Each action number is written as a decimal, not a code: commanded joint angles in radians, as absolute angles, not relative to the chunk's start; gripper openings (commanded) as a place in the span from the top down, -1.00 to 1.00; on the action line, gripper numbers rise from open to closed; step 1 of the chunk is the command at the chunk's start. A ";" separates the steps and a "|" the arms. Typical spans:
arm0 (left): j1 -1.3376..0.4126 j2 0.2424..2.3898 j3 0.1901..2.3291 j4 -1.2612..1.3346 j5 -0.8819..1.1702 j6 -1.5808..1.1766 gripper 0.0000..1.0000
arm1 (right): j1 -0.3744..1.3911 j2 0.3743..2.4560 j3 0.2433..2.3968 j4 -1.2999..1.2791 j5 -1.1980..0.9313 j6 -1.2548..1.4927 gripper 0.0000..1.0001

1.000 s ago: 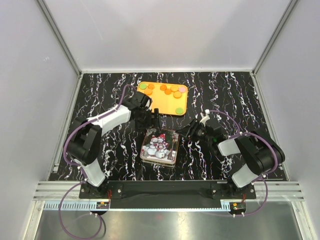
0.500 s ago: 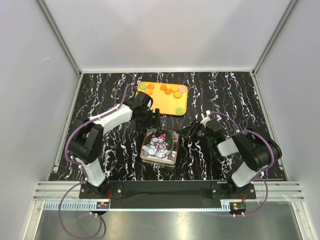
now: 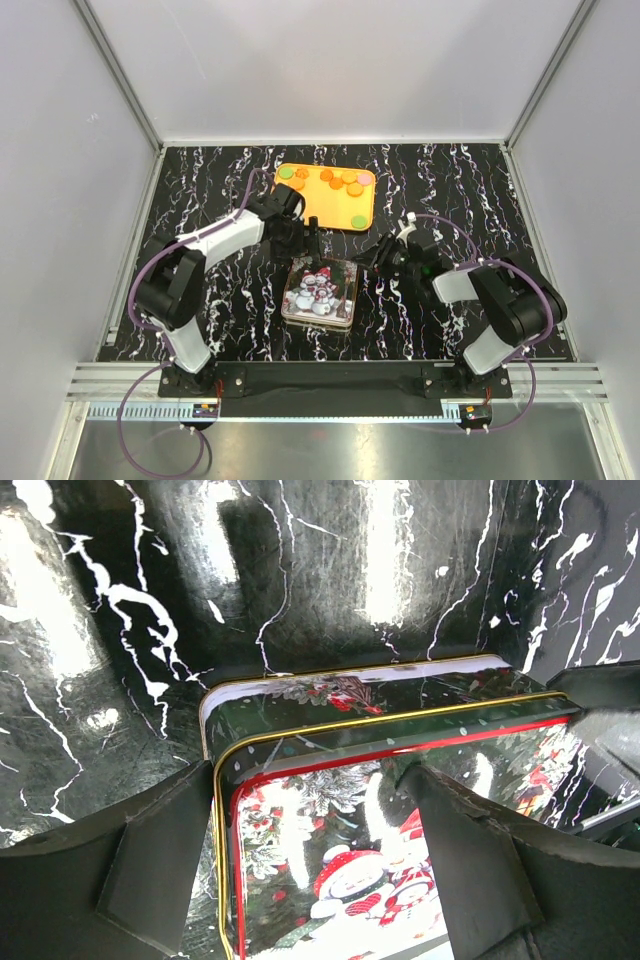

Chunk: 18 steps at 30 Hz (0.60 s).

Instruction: Pack the cookies

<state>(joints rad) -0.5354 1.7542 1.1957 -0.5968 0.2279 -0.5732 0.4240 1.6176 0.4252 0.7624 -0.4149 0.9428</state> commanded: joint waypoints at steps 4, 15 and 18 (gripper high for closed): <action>-0.572 1.704 1.167 -0.511 0.278 -0.617 -0.67 | 0.442 1.617 0.525 0.582 -0.463 0.891 0.45; -0.491 1.640 1.144 -0.494 0.343 -0.580 -0.81 | 0.402 1.460 0.581 0.361 -0.436 0.804 -0.45; -0.473 1.617 1.134 -0.494 0.371 -0.558 -0.88 | 0.396 1.414 0.583 0.319 -0.440 0.802 -0.56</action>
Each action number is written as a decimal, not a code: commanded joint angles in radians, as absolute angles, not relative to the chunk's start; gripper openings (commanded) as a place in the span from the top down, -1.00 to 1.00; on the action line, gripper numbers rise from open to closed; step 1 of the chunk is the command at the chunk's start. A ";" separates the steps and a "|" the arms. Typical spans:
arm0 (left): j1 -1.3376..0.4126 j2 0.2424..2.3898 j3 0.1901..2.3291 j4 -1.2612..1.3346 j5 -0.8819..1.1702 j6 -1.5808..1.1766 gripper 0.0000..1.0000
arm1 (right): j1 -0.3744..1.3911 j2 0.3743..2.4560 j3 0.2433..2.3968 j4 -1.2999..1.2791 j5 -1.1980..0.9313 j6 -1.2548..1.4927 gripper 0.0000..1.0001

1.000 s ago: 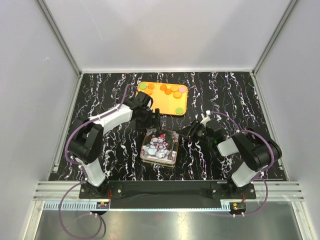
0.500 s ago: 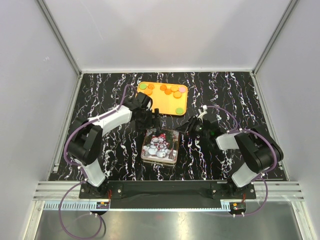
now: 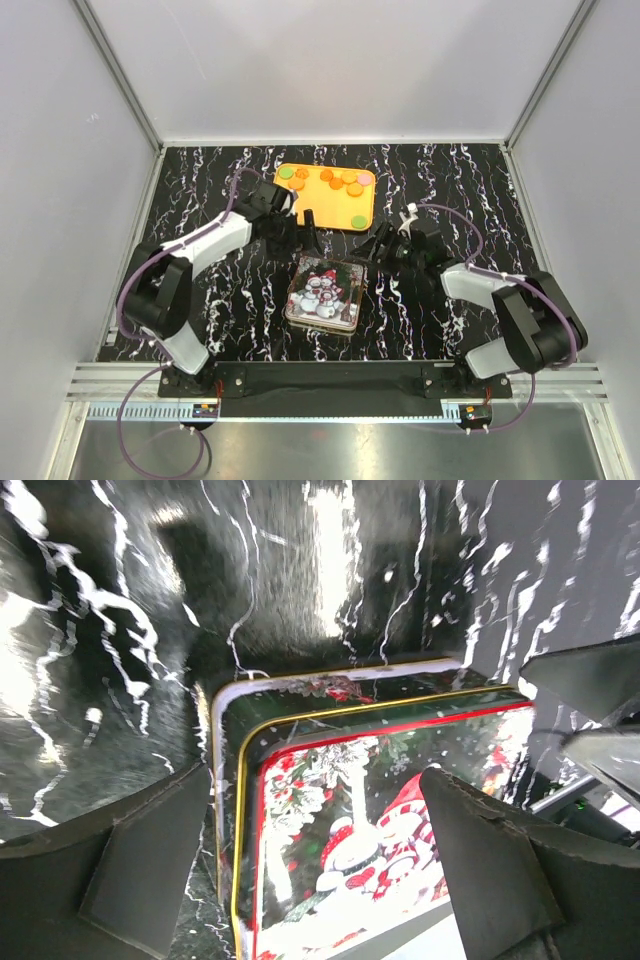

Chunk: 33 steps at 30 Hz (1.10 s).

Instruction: Pack the cookies

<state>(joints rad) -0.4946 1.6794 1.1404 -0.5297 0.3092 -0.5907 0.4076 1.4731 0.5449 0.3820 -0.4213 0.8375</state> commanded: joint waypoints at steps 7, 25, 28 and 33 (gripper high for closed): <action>-0.465 1.551 1.051 -0.512 0.387 -0.532 -0.92 | 0.400 1.283 0.460 0.298 -0.502 0.831 -0.65; -0.520 1.374 0.807 -0.424 0.422 -0.629 -0.91 | 0.624 0.959 0.233 0.207 -0.396 0.963 -0.67; -0.535 1.364 0.778 -0.397 0.419 -0.663 -0.91 | 0.695 1.003 0.222 0.257 -0.365 0.998 -0.61; -0.561 1.351 0.747 -0.368 0.396 -0.718 -0.89 | 0.745 1.061 0.219 0.319 -0.341 1.023 -0.53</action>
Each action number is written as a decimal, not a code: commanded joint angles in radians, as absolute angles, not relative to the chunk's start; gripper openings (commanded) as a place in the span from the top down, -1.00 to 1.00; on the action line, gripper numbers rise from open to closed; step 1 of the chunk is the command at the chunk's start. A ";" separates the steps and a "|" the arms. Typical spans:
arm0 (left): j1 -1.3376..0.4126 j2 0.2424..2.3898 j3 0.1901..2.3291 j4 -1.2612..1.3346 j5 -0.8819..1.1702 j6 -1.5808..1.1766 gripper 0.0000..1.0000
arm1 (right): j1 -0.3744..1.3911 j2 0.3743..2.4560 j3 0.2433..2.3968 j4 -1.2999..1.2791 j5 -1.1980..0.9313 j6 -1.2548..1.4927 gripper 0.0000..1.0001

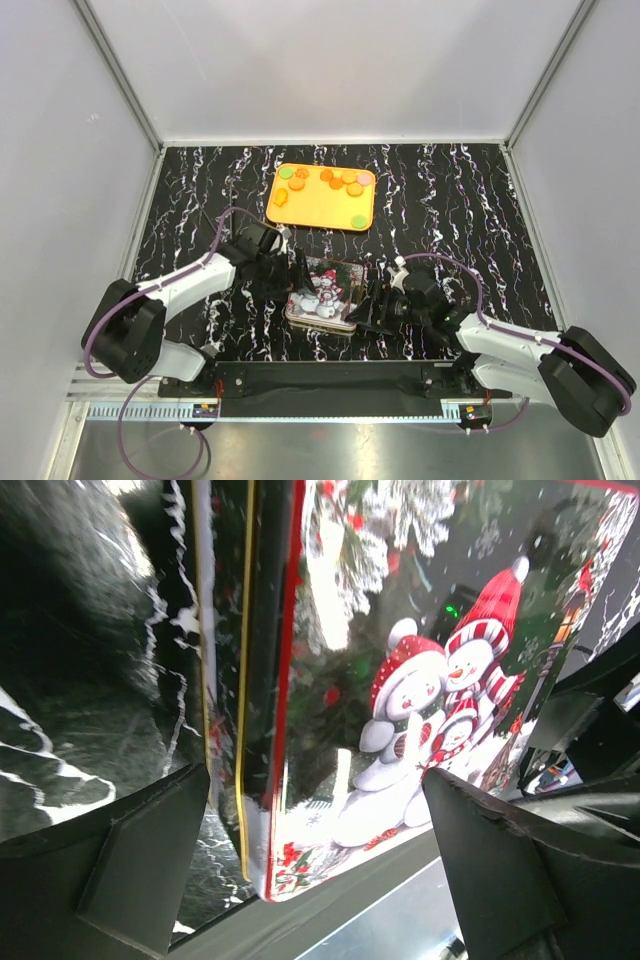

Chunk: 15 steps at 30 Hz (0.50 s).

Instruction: Pack the cookies

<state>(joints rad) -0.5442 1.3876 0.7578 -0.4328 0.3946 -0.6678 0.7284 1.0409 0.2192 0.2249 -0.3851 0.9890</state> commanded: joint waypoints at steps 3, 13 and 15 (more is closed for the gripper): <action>-0.584 1.351 0.738 -0.354 0.373 -0.739 -0.89 | 0.747 1.066 0.232 0.325 -0.336 1.025 -0.43; -0.624 1.353 0.707 -0.302 0.353 -0.799 -0.86 | 0.747 1.172 0.267 0.382 -0.348 1.020 -0.05; -0.632 1.359 0.706 -0.292 0.350 -0.810 -0.85 | 0.749 1.193 0.270 0.393 -0.347 1.019 0.03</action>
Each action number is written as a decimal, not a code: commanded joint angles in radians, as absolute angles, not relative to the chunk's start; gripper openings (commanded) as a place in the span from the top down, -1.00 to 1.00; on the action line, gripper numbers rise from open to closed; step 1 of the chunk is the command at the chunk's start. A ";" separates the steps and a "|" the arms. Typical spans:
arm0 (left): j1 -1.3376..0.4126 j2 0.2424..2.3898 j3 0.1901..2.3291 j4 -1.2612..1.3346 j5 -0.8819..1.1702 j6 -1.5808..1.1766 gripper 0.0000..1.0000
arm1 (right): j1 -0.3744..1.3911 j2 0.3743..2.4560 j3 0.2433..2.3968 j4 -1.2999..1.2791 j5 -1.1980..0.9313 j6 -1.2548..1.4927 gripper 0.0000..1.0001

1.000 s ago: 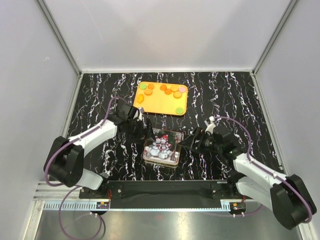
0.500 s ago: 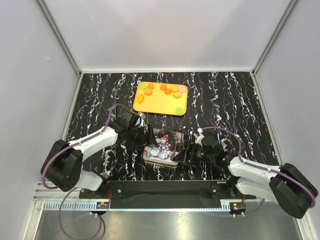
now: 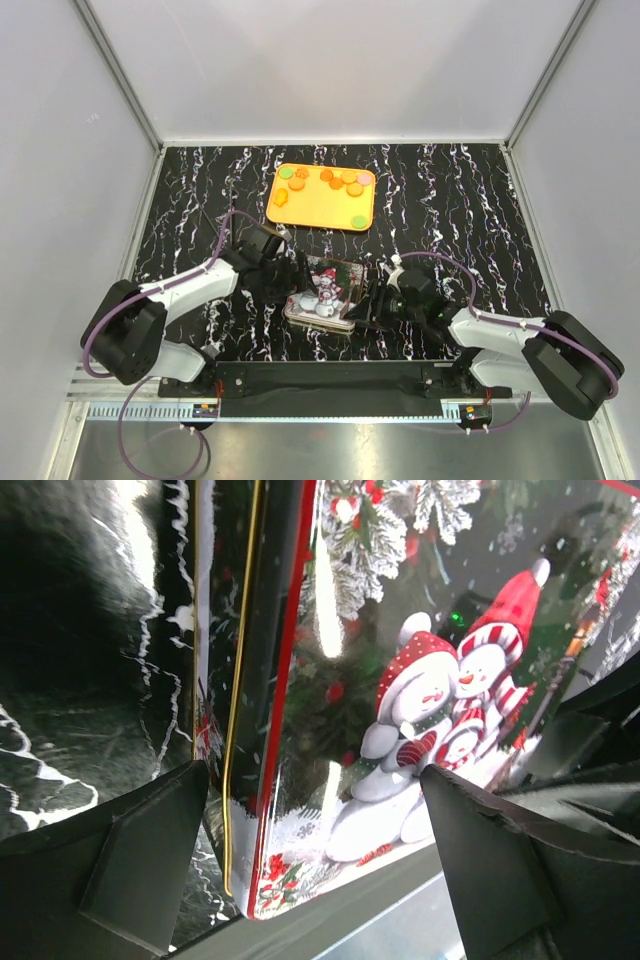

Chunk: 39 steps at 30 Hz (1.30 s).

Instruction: Pack the cookies

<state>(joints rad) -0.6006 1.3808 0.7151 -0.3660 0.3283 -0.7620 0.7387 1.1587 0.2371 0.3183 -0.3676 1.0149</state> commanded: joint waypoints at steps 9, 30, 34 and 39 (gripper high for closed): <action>-0.681 1.396 0.716 -0.268 0.342 -0.831 -0.84 | 0.747 1.218 0.304 0.365 -0.321 1.005 0.36; -0.658 1.358 0.842 -0.362 0.318 -0.730 -0.86 | 0.598 1.123 0.426 0.054 -0.315 0.845 0.08; -0.591 1.324 0.861 -0.391 0.328 -0.703 -0.86 | 0.591 1.101 0.460 -0.026 -0.304 0.818 -0.14; -0.522 1.287 0.862 -0.426 0.341 -0.657 -0.87 | 0.574 1.055 0.477 -0.109 -0.302 0.781 -0.32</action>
<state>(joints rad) -0.5545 1.3334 0.8249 -0.4145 0.3031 -0.7036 0.5858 1.0924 0.4355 -0.0380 -0.3252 0.8272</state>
